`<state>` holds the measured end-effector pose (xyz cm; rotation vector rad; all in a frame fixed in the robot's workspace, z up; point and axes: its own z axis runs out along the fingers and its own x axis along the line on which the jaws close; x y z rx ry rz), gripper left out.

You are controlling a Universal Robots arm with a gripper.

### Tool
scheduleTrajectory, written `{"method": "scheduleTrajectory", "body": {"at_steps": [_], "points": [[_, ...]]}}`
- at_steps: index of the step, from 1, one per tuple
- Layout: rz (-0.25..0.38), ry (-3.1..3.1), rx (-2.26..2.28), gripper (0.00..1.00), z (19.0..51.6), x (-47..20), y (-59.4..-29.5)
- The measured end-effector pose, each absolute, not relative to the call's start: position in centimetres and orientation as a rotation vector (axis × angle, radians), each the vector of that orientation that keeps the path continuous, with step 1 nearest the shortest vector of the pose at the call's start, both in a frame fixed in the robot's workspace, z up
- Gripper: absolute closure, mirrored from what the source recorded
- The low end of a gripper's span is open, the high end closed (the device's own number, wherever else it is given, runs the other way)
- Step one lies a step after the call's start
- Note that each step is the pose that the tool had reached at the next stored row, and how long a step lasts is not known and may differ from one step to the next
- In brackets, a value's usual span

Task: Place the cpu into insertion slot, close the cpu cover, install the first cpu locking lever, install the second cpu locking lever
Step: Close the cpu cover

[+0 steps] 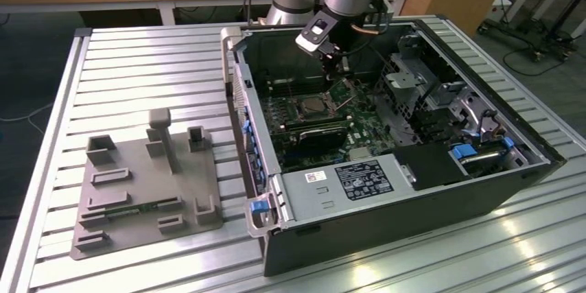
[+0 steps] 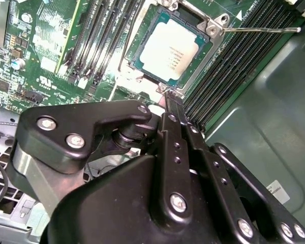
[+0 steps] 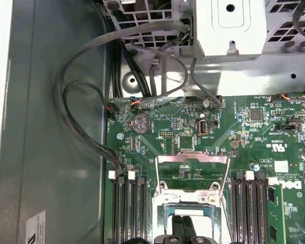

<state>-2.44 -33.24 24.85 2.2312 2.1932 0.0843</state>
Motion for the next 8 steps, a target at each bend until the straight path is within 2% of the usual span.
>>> {"method": "scheduleTrajectory", "body": {"at_steps": [8], "points": [[0.084, 2.193, 2.231, 0.89, 24.88, -2.19, -33.24]]}}
